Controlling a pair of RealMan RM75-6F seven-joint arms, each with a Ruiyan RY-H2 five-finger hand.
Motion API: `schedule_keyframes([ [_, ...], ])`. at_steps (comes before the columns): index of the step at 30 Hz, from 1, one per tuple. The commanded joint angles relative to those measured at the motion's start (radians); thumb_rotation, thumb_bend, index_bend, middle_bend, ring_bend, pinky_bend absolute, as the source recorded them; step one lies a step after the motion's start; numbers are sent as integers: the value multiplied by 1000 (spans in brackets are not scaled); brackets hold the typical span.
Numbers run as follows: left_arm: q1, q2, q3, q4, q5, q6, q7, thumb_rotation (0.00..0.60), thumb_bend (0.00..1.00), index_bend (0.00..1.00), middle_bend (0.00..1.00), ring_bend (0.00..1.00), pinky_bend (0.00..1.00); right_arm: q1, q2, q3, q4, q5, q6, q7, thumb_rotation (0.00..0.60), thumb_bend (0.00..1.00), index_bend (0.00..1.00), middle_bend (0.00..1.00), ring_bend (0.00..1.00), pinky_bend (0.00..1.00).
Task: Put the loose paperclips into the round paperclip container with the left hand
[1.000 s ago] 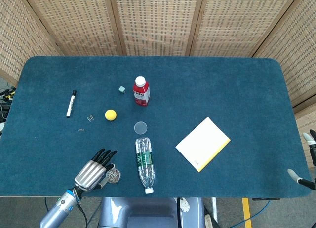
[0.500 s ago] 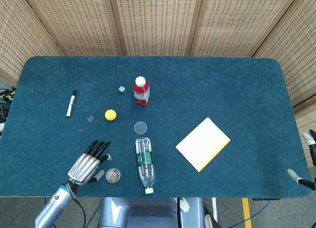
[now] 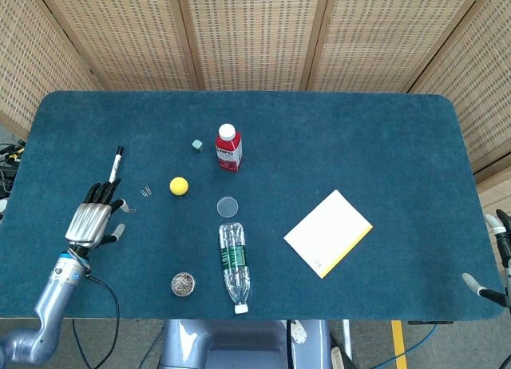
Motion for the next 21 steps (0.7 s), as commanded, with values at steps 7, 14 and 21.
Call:
schedule_keyframes([
  [7, -61, -127, -49, 235, -105, -121, -80, 600, 373, 464, 0, 0, 0, 4, -2, 1, 2, 9, -11, -6, 600, 0, 0, 0, 0, 0],
  [14, -92, -177, -69, 316, -145, -168, -81, 600, 373, 464, 0, 0, 0, 7, -4, 2, 6, 16, -19, -10, 600, 0, 0, 0, 0, 0],
  [21, -117, -209, -79, 367, -160, -194, -78, 600, 373, 464, 0, 0, 0, 10, -8, 3, 8, 23, -28, -20, 600, 0, 0, 0, 0, 0],
])
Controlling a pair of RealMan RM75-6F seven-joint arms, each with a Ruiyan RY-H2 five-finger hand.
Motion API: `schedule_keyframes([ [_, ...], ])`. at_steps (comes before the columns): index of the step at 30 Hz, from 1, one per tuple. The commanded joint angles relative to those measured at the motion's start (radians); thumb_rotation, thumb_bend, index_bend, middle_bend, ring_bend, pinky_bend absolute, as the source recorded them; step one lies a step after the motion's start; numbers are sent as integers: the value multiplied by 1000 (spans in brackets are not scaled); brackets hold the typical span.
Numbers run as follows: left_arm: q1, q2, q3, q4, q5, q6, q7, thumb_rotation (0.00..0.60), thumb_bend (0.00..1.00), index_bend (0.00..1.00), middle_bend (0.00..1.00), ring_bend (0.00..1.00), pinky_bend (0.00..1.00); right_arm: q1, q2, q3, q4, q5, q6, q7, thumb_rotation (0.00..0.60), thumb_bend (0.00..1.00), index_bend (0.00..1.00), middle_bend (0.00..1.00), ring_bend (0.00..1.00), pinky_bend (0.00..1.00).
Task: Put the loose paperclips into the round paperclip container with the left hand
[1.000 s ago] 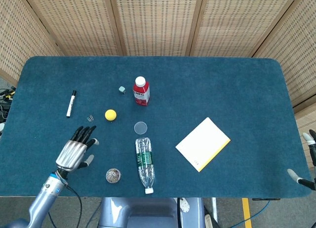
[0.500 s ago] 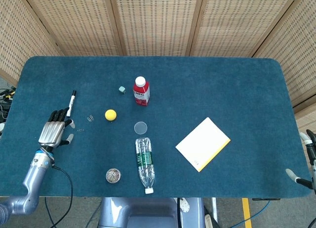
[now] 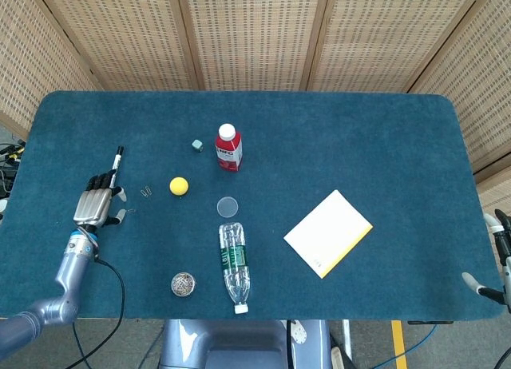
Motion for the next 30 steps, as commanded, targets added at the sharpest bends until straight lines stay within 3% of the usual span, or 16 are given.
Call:
schedule_keyframes([
  [1, -9, -10, 1, 11, 1, -8, 2, 600, 373, 466, 0, 0, 0, 2, -1, 0, 1, 4, -6, -6, 600, 0, 0, 0, 0, 0],
  [30, -17, -63, 11, 68, -18, -29, 14, 600, 369, 515, 0, 0, 0, 8, -4, 1, 0, 13, -19, -12, 600, 0, 0, 0, 0, 0],
])
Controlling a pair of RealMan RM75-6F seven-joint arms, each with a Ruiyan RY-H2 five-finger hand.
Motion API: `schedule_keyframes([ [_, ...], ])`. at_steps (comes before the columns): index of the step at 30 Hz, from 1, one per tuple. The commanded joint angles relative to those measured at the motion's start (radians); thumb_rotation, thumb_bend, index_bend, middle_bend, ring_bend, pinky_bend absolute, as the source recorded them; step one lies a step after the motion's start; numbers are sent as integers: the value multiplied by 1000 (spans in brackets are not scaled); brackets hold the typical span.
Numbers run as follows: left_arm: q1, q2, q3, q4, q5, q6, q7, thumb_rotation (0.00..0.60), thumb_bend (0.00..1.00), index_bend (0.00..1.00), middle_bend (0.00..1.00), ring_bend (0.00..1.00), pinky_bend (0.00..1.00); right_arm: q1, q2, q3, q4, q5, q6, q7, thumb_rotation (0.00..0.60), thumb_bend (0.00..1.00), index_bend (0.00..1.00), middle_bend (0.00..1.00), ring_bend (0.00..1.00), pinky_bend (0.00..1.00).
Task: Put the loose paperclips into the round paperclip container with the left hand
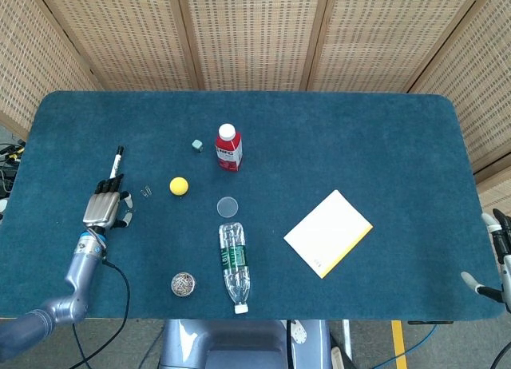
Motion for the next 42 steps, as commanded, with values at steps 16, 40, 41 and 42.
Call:
schedule_keyframes([
  [16, -9, -13, -2, 13, -29, -29, 24, 600, 377, 551, 0, 0, 0, 1, -1, 0, 0, 2, -2, -3, 600, 0, 0, 0, 0, 0],
  [40, -2, -6, 2, -17, -20, -1, 37, 600, 388, 655, 0, 0, 0, 0, 0, 0, 0, 0, 2, 4, 600, 0, 0, 0, 0, 0],
  [41, -1, -3, 3, -24, -16, 4, 37, 600, 389, 655, 0, 0, 0, 0, 0, 0, 0, 0, 2, 5, 600, 0, 0, 0, 0, 0],
  [42, 0, 0, 4, -29, -13, 8, 37, 600, 390, 655, 0, 0, 0, 0, 0, 0, -1, 0, 2, 5, 600, 0, 0, 0, 0, 0],
])
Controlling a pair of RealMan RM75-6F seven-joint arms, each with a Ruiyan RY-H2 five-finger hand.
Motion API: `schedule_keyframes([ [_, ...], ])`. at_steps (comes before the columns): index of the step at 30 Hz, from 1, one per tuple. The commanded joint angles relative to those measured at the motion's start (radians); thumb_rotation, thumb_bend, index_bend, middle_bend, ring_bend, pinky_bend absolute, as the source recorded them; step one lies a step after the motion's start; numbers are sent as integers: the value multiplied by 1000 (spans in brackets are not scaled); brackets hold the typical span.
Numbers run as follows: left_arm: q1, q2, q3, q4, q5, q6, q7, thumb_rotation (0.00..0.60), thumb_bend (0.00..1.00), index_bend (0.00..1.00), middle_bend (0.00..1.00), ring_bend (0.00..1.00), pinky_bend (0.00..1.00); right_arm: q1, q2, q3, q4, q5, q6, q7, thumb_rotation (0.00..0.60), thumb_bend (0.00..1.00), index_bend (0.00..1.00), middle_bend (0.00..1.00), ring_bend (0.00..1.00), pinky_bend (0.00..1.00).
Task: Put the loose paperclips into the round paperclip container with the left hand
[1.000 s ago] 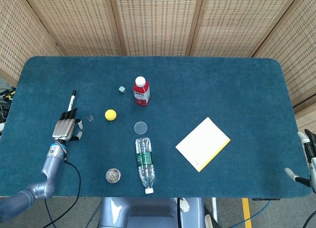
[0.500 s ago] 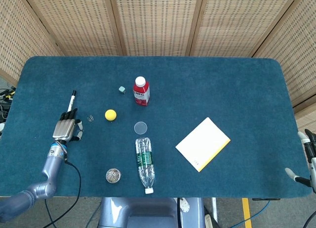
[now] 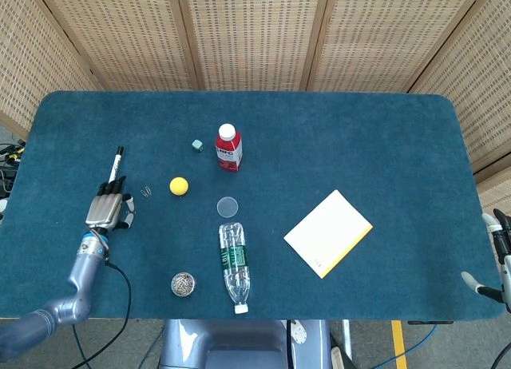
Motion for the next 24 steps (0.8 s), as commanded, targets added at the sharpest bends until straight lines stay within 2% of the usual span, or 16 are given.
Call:
schedule_keyframes([
  [1, 2, 7, 3, -15, 11, 12, 1, 600, 391, 655, 0, 0, 0, 0, 0, 0, 0, 0, 0, 1, 600, 0, 0, 0, 0, 0],
  [14, 14, 53, 17, -117, 58, 68, 10, 600, 393, 656, 0, 0, 0, -1, 1, -1, -3, -3, 4, 0, 600, 0, 0, 0, 0, 0],
  [24, 27, 117, 55, -289, 156, 149, 48, 600, 396, 661, 0, 0, 0, -3, 2, -1, -3, -6, 8, 3, 600, 0, 0, 0, 0, 0],
])
